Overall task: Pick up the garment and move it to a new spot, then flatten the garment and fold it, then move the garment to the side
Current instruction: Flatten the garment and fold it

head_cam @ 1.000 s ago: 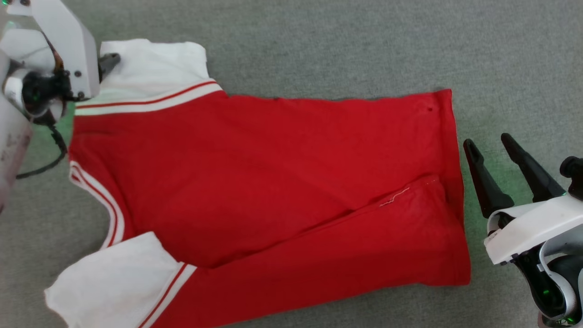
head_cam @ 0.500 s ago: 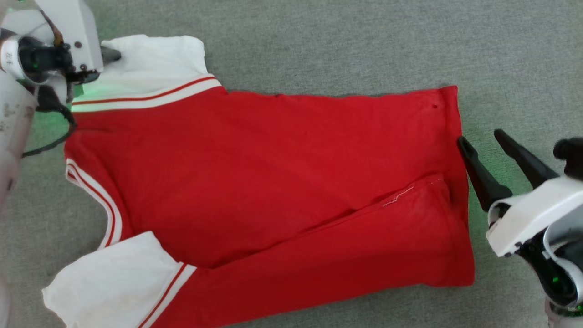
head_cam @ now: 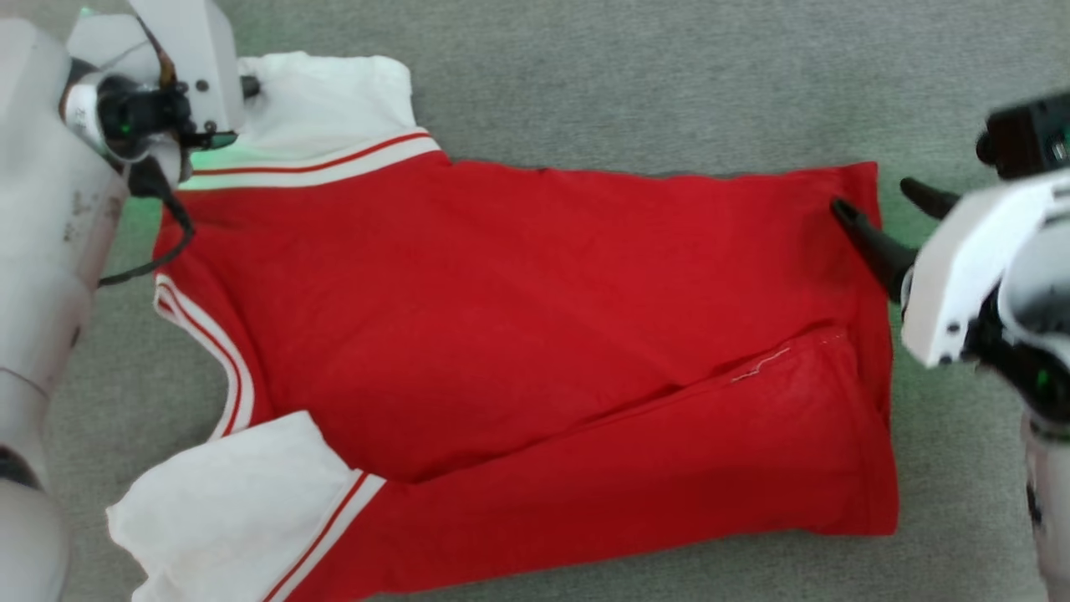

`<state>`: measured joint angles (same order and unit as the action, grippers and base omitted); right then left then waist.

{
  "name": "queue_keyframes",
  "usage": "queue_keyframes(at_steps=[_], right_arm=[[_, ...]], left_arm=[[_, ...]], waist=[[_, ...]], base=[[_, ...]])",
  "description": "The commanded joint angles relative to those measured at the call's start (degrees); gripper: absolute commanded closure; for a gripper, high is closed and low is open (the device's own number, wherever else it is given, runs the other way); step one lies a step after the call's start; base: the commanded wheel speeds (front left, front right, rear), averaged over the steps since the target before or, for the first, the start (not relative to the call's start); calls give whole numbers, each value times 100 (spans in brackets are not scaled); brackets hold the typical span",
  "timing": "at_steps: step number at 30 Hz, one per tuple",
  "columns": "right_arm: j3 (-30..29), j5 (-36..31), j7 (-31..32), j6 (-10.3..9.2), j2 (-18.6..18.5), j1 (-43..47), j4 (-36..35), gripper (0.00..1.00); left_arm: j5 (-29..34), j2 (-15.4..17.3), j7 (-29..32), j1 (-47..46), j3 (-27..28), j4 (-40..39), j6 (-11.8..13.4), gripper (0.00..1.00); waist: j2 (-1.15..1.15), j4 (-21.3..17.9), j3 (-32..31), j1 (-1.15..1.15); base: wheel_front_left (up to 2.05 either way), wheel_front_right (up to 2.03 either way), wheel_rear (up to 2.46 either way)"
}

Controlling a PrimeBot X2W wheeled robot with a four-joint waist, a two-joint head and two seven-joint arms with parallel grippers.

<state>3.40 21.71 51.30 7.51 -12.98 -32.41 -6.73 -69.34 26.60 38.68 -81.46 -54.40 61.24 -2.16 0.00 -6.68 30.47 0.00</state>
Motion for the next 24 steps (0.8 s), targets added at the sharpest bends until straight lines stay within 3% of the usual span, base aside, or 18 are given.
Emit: queue_keyframes(at_steps=[1,11,12,13,18,24], right_arm=[[13,-11,46,-5,-27,-83,58,0],[484,119,1051,-4,-183,-1040,1736,0],[537,164,1156,-4,-190,-1090,1868,45],[630,198,1252,-4,-206,-1117,1965,100],[775,264,1434,-3,-334,-1315,2214,100],[740,263,1007,-5,-447,-1548,2226,100]], left_arm=[[4,-122,52,254,-86,73,-33,100],[-23,-287,-176,92,-30,258,-179,100],[-36,-305,-219,79,-17,268,-192,100],[-54,-322,-253,70,-1,289,-210,100],[-82,-385,-493,31,65,354,-301,100],[-127,-428,-753,-117,162,418,-393,100]], waist=[[0,55,10,0],[0,271,70,0],[0,283,74,0],[0,293,74,0],[0,328,36,0],[0,416,-152,0]], base=[[0,0,0],[0,0,0],[0,0,0],[0,0,0],[0,0,0],[0,0,0]])
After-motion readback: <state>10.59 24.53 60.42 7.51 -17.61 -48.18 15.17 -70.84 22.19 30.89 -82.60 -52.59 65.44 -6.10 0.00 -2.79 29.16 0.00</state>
